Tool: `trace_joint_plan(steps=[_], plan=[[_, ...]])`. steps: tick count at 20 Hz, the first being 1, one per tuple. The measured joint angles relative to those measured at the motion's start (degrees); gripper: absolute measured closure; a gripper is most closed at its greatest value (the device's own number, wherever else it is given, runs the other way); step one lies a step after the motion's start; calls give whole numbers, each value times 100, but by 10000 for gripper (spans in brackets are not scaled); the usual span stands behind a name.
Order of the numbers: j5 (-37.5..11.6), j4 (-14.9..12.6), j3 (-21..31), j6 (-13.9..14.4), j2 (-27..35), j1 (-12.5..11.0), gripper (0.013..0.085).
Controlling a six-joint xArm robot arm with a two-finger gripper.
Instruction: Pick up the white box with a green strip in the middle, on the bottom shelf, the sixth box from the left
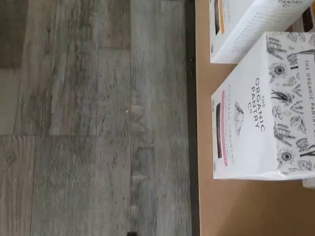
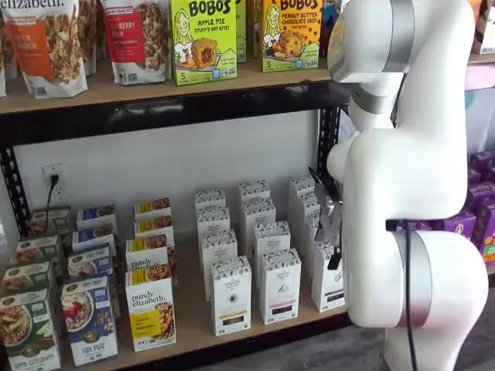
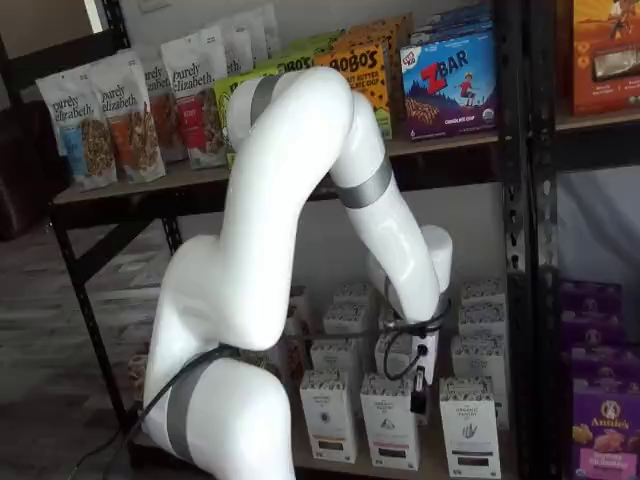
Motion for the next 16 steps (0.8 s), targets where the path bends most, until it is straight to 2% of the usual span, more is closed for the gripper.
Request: trace_joint_plan(steps=[1, 2, 3, 4, 7, 9, 12, 16], plan=[[110, -226, -61, 198, 16, -24, 130], [296, -605, -204, 504, 60, -74, 130], [375, -747, -296, 621, 98, -98, 130], [402, -747, -360, 615, 125, -108, 130], [389, -608, -447, 499, 170, -113, 130], [222, -383, -466, 321, 215, -76, 130], [-45, 105, -533, -80, 329, -19, 130], [-505, 439, -697, -406, 597, 36, 130]])
